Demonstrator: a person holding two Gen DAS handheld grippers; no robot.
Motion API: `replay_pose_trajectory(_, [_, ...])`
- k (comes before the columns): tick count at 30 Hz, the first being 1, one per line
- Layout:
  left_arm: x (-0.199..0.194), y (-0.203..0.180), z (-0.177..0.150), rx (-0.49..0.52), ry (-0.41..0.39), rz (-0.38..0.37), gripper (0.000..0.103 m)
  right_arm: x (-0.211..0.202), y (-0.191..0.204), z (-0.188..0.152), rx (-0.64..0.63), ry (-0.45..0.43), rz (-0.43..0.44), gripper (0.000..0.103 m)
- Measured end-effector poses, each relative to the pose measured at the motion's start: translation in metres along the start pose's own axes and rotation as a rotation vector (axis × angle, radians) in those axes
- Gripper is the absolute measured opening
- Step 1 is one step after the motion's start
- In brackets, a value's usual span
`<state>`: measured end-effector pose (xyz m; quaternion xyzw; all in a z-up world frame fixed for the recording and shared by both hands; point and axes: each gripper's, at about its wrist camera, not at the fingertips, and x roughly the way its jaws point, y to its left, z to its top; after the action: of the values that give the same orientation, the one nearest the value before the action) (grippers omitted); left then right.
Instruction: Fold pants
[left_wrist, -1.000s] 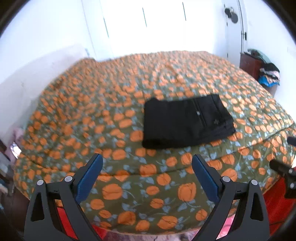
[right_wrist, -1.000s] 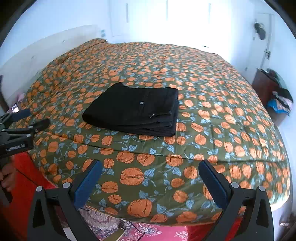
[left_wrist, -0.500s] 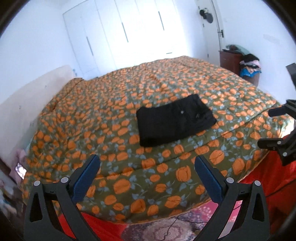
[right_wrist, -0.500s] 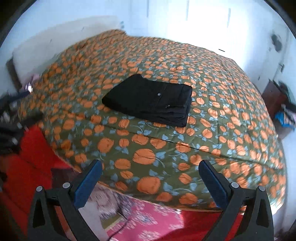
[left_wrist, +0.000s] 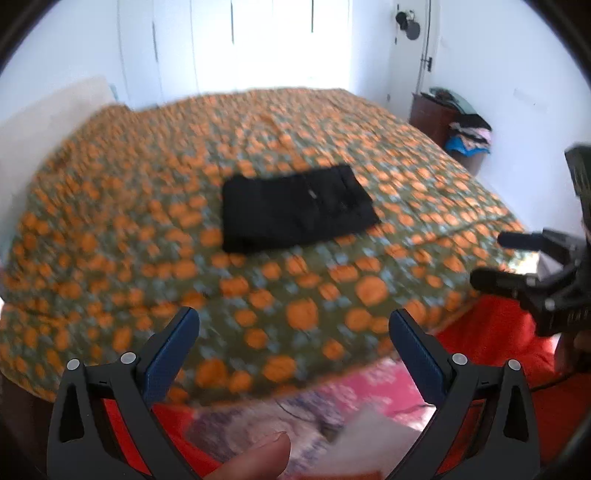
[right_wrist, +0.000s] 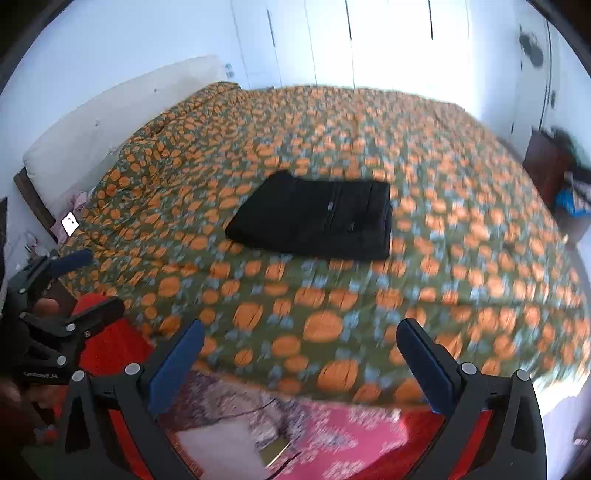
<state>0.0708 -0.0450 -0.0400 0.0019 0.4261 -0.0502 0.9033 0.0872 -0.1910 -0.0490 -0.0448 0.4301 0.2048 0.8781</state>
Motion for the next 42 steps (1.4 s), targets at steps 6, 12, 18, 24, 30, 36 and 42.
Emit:
replay_pose_trajectory(6, [-0.001,0.001,-0.012,-0.013,0.048,0.034,0.103,-0.025,-0.012,-0.073,0.099,0.189,-0.056,0.103])
replay_pose_trajectory(12, [-0.001,0.012,0.008,-0.056,0.018,0.055,0.102,-0.046,-0.029,-0.058,0.114,0.062,-0.165,0.103])
replay_pose_trajectory(18, [-0.014,0.008,0.011,-0.048,-0.045,0.114,0.102,-0.035,-0.011,-0.017,0.066,-0.056,-0.109,0.103])
replay_pose_trajectory(24, [-0.011,0.007,0.01,-0.061,-0.041,0.132,0.103,-0.024,0.006,-0.018,0.005,-0.05,-0.081,0.103])
replay_pose_trajectory(30, [-0.012,0.004,0.015,-0.055,-0.068,0.157,0.103,-0.022,-0.004,-0.026,0.046,-0.028,-0.113,0.103])
replay_pose_trajectory(36, [0.001,0.005,0.012,-0.07,0.015,0.157,0.102,-0.024,-0.006,-0.025,0.038,-0.028,-0.141,0.103])
replay_pose_trajectory(42, [0.002,0.006,0.009,-0.064,0.03,0.189,0.102,-0.023,-0.002,-0.024,0.023,-0.037,-0.145,0.103])
